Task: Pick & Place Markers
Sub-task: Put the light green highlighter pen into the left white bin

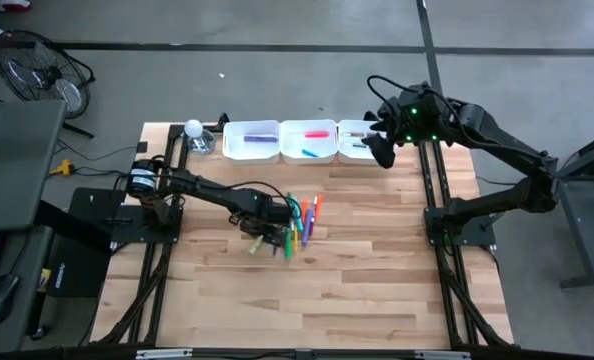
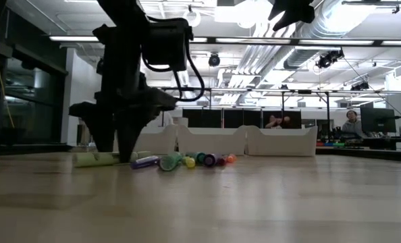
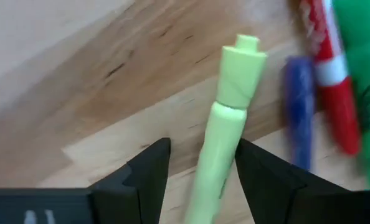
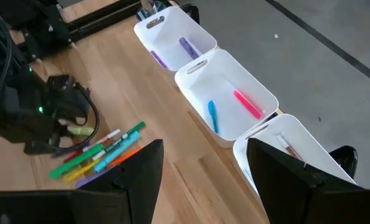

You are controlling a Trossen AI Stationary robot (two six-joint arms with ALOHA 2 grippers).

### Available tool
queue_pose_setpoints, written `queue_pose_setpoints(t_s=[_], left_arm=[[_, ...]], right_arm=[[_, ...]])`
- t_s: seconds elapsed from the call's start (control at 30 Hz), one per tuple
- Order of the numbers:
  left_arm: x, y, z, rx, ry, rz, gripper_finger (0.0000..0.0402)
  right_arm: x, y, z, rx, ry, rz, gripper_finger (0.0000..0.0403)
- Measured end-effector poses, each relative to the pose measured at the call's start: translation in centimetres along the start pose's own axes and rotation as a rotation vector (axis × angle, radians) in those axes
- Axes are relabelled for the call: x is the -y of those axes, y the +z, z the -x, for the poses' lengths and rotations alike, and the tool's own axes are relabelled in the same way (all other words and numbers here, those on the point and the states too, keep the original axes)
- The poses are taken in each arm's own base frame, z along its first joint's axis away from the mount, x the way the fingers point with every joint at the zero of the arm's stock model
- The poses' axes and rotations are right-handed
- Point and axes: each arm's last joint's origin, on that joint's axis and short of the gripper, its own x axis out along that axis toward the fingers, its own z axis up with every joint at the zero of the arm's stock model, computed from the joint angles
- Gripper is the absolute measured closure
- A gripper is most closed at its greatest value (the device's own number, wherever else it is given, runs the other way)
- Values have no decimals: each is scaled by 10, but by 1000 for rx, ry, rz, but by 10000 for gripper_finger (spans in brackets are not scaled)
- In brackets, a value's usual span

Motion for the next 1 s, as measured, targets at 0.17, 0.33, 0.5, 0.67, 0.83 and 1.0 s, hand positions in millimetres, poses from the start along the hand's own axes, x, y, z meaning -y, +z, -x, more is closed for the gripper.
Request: queue_pose_setpoints(t_s=[0.17,0.33,0.5,0.67,0.83,1.0], left_arm=[[-1,-6,-4,-31,46,-140,220],[1,-12,-7,-60,46,-218,220],[4,-18,-8,-50,51,-216,223],[5,-20,-8,-59,50,-184,263],[5,-21,-9,-80,41,-177,321],[5,-21,-9,-83,40,-178,345]], right_arm=[[0,-3,0,-31,-4,19,181],[0,-3,0,-35,-5,20,181],[0,-3,0,-35,-4,27,181],[0,-3,0,-35,-4,27,181],[0,-3,0,-34,-4,31,181],[0,-3,0,-35,-4,38,181]])
